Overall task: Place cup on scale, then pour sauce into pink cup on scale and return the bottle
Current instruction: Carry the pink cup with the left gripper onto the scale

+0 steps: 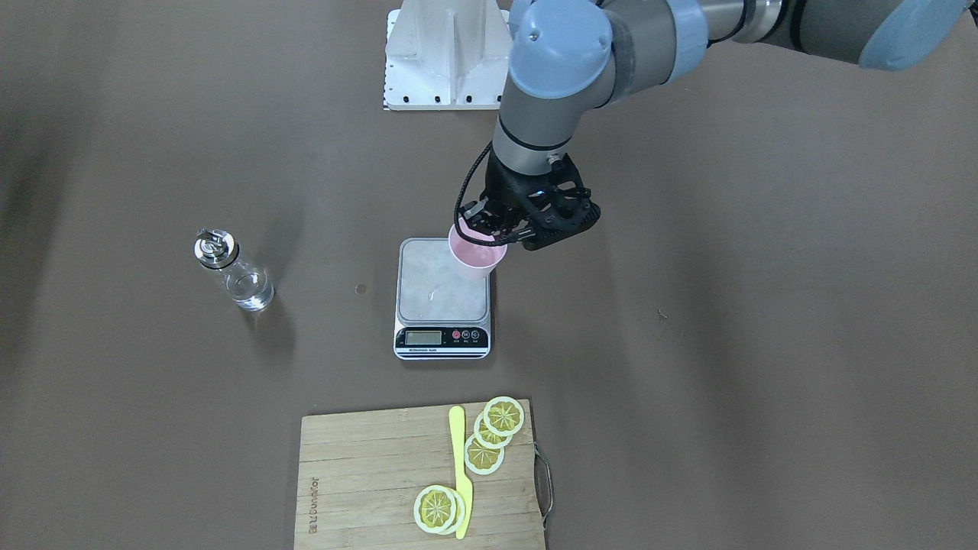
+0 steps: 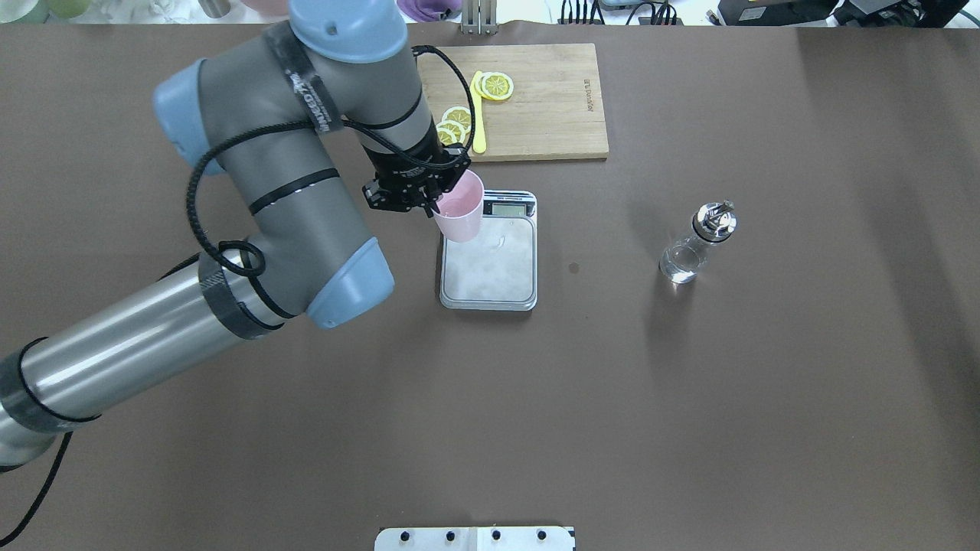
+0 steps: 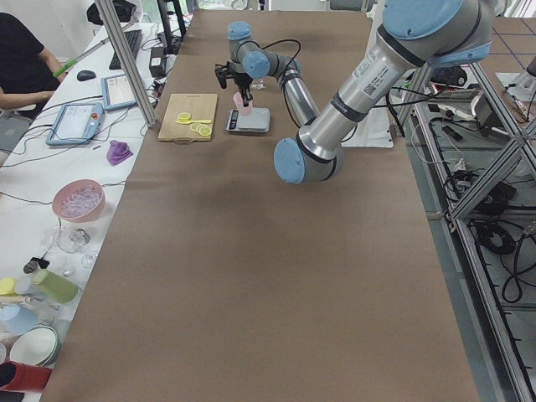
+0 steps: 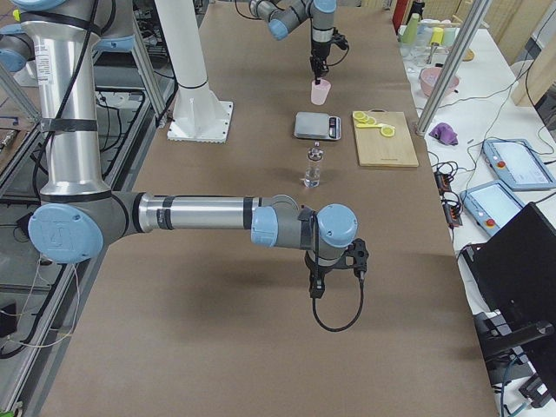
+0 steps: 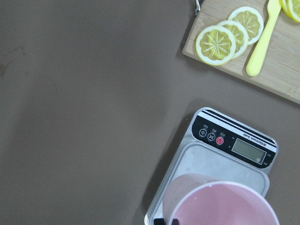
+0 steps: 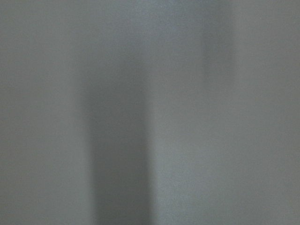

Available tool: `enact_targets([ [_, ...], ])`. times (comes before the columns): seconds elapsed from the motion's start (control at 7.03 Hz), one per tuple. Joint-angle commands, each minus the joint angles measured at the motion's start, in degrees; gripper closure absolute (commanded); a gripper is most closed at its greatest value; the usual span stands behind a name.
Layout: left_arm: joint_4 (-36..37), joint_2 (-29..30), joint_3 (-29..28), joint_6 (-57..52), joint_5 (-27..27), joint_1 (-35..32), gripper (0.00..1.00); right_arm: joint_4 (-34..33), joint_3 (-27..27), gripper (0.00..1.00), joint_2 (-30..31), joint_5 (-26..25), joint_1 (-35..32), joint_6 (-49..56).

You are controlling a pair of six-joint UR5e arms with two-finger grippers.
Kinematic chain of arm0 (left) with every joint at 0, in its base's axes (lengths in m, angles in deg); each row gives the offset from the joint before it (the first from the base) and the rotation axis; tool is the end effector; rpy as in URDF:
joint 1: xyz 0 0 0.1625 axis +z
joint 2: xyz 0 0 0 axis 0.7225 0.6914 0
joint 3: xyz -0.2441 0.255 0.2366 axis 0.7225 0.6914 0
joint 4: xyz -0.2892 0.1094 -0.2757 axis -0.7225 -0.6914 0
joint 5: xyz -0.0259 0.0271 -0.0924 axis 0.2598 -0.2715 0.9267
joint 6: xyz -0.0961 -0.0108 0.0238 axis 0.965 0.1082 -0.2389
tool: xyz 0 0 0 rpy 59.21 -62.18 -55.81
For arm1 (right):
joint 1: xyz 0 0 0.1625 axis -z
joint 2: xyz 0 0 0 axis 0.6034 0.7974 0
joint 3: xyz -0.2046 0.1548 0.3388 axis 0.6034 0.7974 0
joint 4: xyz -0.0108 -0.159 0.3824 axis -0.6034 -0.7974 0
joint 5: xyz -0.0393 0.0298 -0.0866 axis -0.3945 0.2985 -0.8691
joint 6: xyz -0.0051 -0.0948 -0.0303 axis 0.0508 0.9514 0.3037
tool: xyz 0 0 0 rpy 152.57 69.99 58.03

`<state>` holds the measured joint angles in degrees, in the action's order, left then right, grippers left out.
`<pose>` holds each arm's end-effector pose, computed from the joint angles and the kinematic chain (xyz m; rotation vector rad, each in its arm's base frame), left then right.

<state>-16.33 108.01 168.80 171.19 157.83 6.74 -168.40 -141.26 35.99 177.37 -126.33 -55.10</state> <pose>0.4908 -0.5164 0.1063 -0.1671 0.8938 -0.4175 0.0507 -0.4976 0.6404 -0.0425 -0.8638 -0.0112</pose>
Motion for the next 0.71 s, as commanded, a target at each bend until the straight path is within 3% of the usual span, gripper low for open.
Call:
enact_targets([
  [0.0,-5.41,2.74,-6.61,2.68,-2.85,1.98,1.0,0.0,-0.05,0.0,0.0,-0.01,0.09,-0.04],
  [0.57,-5.79,2.21,-7.69,2.69,-5.05,5.14,1.0,0.09,-0.22,0.0,0.0,-0.01,0.09,-0.13],
])
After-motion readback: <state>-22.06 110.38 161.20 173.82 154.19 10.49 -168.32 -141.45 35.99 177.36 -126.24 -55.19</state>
